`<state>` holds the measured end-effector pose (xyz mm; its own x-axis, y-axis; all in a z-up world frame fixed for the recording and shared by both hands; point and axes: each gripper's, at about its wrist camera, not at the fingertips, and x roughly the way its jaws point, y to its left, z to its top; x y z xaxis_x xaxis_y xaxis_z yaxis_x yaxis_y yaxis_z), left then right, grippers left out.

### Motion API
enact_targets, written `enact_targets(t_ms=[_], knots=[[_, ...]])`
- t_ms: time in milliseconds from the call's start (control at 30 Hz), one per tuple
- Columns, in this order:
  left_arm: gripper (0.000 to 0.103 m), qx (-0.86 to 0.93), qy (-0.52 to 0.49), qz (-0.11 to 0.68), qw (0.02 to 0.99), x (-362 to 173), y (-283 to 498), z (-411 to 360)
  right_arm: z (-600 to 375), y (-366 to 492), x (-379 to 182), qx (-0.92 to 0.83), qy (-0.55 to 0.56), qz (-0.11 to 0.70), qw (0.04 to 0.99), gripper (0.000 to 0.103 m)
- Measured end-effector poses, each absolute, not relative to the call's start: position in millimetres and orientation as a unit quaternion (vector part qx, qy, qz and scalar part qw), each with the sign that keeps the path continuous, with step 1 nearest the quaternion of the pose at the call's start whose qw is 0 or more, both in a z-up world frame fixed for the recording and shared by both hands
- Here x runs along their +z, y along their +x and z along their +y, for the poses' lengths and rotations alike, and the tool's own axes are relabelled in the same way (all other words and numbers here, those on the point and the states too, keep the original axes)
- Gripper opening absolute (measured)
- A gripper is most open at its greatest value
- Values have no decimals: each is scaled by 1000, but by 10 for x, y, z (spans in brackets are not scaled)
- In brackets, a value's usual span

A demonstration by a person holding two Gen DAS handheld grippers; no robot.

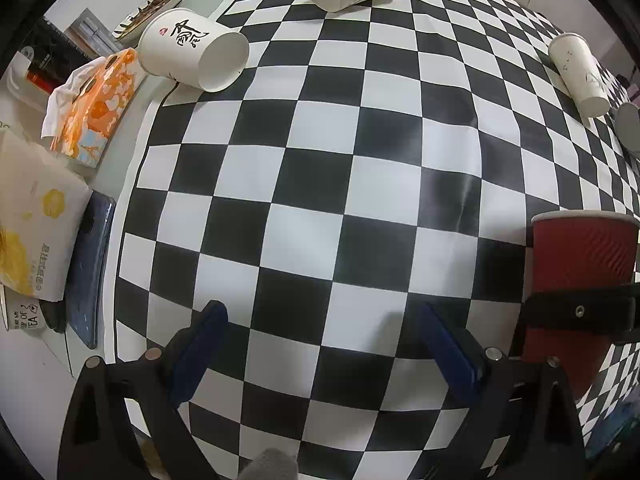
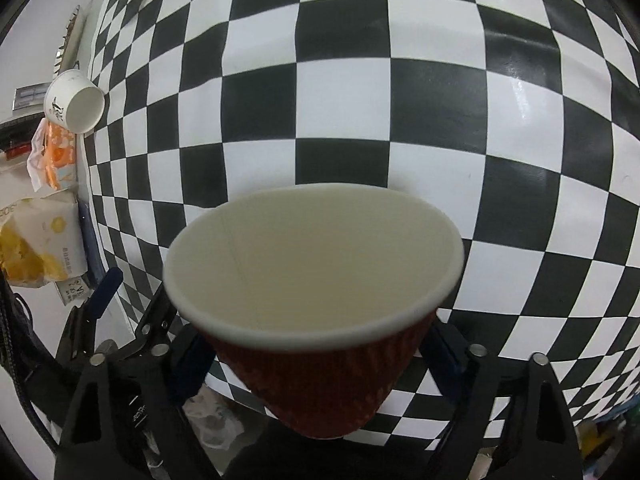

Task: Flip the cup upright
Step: 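Grasp the red cup with the right gripper while the left gripper releases it, then turn the red cup rim up and lower it onto the table with the right gripper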

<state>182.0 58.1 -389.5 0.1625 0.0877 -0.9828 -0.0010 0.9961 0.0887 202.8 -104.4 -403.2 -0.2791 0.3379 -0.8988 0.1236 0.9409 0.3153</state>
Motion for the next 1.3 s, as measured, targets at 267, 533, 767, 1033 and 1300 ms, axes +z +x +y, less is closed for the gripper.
enact_targets(t_ms=[267, 533, 767, 1033, 1300], knots=[[98, 20, 40, 646, 762, -3789, 1937, 429, -1109, 1997, -3867, 86, 145, 760, 628, 78], [98, 15, 31, 638, 770, -3687, 2154, 247, -1284, 2025, -3418, 85, 112, 631, 763, 78], [98, 21, 22, 630, 776, -3730, 2442, 132, -1381, 2218, -3315, 65, 83, 492, 864, 78], [98, 15, 17, 634, 773, -3805, 2435, 142, -1239, 2109, -3461, 41, 30, 434, 899, 78], [98, 14, 23, 622, 783, -3786, 2204, 236, -1207, 1896, -3537, 32, 24, 467, 883, 87]])
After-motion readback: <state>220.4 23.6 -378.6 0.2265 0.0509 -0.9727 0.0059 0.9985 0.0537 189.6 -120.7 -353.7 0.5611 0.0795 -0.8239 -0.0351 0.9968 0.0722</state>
